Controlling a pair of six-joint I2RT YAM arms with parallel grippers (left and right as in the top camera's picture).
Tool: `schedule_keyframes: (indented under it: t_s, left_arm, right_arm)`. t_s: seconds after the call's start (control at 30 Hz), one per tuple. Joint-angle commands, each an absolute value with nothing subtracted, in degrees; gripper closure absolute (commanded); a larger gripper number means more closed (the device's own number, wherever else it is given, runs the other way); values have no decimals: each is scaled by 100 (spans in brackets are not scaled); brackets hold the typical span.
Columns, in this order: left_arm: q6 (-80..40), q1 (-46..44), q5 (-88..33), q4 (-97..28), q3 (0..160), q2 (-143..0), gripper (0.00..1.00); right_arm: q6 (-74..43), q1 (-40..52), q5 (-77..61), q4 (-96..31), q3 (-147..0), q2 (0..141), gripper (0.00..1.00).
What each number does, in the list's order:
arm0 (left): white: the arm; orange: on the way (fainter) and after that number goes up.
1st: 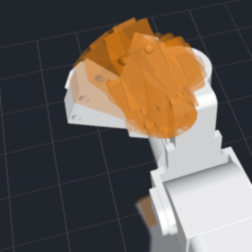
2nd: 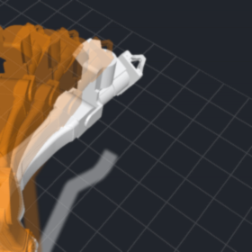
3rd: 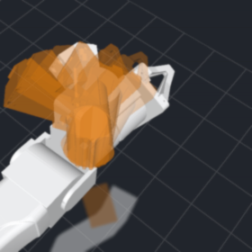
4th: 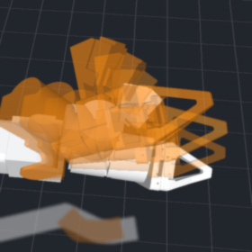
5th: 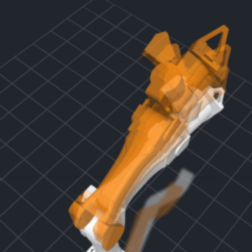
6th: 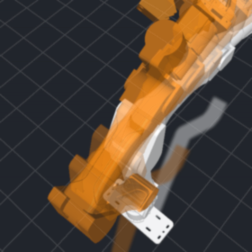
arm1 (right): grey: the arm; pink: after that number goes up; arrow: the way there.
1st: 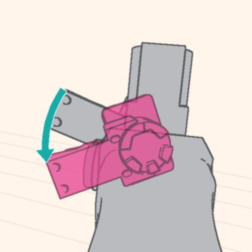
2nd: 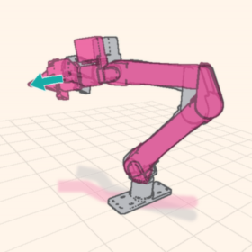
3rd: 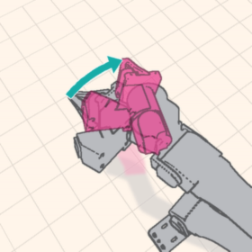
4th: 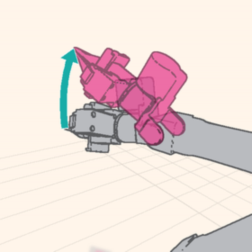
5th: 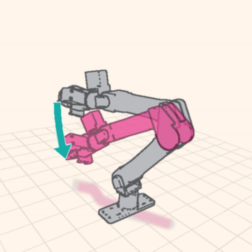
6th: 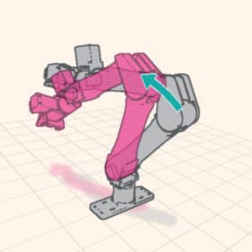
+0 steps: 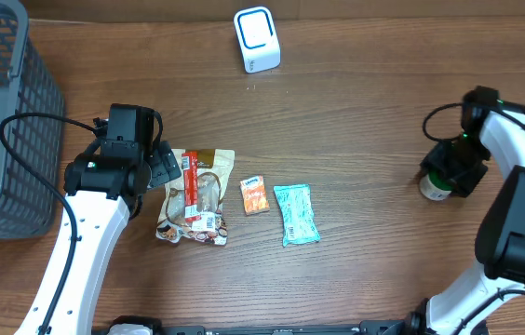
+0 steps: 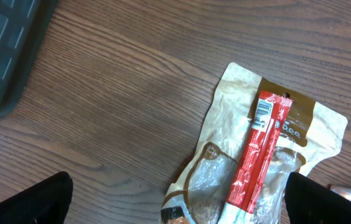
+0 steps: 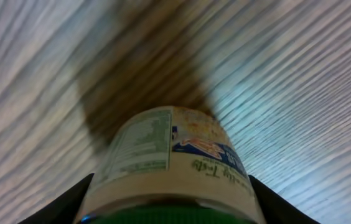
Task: Scan the item barcode
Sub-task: 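Move the jar right and lower it onto the table, then release the jar and swing the right gripper over the green wipes pack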
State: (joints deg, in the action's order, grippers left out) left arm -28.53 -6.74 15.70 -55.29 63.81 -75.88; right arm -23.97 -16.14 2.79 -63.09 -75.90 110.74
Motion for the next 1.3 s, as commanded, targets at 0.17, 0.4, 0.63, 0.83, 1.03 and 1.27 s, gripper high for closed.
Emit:
schedule_keyframes:
  t_s: [0.17, 0.4, 0.63, 0.83, 1.03, 1.27]
  left_arm:
    - [-2832, -676, 1647, -5524, 6475, -7564, 0]
    - [-2832, -676, 1647, -5524, 6475, -7564, 0]
    - [-2832, -676, 1647, -5522, 6475, -7564, 0]
    - [-2832, -676, 1647, -5524, 6475, -7564, 0]
    - [-2832, -676, 1647, -5524, 6475, -7564, 0]
    - [-2832, -676, 1647, -5524, 6475, -7564, 0]
  right_arm:
    - [-2421, -1992, 331, -5981, -7271, 11065, 38]
    - [-2401, -1994, 333, -6250, -7603, 11054, 7]
    - [-2399, -1992, 331, -7126, -8746, 10825, 0]
    - [-2080, -1844, -108, -7931, -9502, 10757, 12]
    - [-1750, -1291, -676, -8289, -9487, 10757, 24]
    - [-1754, -285, -788, -8259, -9432, 10759, 45]
